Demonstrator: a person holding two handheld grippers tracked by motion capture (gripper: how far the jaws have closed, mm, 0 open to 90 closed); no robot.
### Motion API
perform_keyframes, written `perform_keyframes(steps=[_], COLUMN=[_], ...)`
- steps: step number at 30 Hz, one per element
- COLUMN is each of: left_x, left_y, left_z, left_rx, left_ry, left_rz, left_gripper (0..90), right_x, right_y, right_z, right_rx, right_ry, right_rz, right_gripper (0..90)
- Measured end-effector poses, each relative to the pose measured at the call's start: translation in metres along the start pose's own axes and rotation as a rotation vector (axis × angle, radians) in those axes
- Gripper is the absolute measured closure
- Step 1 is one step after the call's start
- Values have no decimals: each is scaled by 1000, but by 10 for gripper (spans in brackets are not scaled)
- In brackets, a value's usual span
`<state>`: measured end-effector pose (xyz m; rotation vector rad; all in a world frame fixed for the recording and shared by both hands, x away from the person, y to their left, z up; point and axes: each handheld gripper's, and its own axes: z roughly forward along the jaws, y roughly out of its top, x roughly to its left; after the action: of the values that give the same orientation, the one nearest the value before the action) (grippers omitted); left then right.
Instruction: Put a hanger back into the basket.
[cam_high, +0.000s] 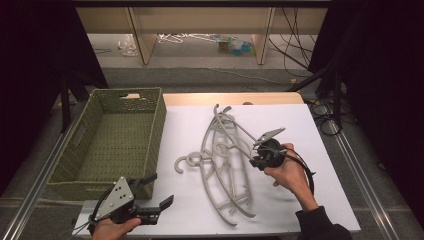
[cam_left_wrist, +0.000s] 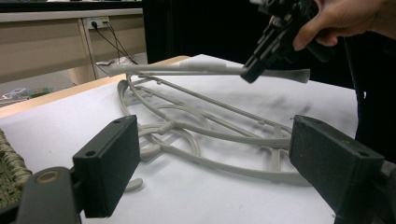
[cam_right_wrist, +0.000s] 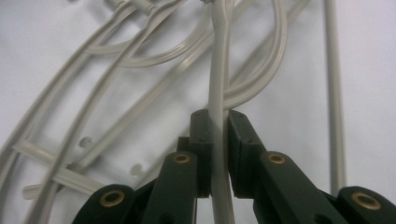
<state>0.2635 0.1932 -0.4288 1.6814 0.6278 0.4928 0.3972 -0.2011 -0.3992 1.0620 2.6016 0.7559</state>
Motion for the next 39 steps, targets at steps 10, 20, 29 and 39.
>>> perform_keyframes(steps=[10, 20, 29, 39], left_x=[-1, -1, -3, -11], left_y=[0, 0, 9, 18], left_z=[0, -2, -7, 0], left_rx=[-1, -4, -32, -2], left_ry=[9, 17, 43, 50], left_rz=[-18, -28, 23, 97], left_gripper=[164, 166, 160, 156], right_x=[-1, 8, 35, 56], right_y=[7, 19, 31, 34], right_z=[-16, -33, -45, -44], right_rx=[-106, -180, -217, -200], right_ry=[8, 75, 170, 261], right_rz=[-55, -106, -183, -266], right_gripper=[822, 823, 823, 823])
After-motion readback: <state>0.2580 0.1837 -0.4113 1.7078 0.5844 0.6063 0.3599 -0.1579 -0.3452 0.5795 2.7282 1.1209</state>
